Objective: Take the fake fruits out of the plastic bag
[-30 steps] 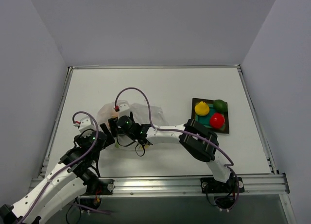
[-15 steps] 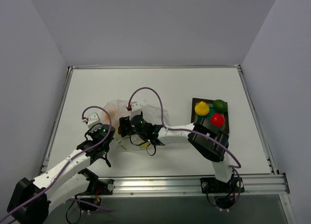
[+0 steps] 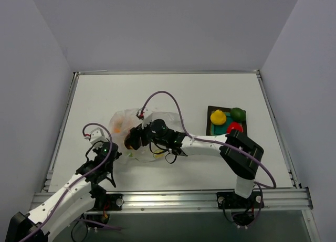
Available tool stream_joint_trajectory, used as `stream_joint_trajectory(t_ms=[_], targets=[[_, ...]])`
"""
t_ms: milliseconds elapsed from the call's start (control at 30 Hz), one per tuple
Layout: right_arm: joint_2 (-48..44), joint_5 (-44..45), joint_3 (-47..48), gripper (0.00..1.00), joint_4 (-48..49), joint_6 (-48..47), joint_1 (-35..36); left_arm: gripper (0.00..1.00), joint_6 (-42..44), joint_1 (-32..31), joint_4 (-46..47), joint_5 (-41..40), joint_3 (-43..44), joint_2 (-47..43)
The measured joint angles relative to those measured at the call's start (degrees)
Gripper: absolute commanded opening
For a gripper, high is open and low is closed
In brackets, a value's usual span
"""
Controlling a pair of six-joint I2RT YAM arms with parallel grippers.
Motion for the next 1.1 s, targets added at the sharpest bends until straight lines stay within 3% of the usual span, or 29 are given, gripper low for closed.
stream_joint_trajectory(t_ms=[300, 700, 800, 933, 1100], targets=[[-7.3, -3.4, -2.5, 0.16, 3.4, -2.6, 1.2, 0.02, 1.8, 0.0, -0.4, -0.5, 1.2, -9.0], [-25.8, -0.6, -12.5, 0.14, 12.8, -1.9, -0.3, 0.02, 3.5, 0.0, 0.9, -0.5, 1.7, -7.7], [-34.0, 5.0, -15.9, 0.14, 10.7, -1.9, -3.6, 0.02, 4.5, 0.0, 1.0, 0.0, 1.7, -9.3], [-45.2, 19.2, -18.7, 0.14, 2.9, -0.3, -10.3, 0.02, 6.5, 0.0, 2.1, 1.3, 1.7, -10.7], [-50.6, 35.0, -22.9, 0.13, -10.3, 5.0, -19.2, 0.02, 8.6, 0.0, 2.5, 3.0, 1.7, -10.8]])
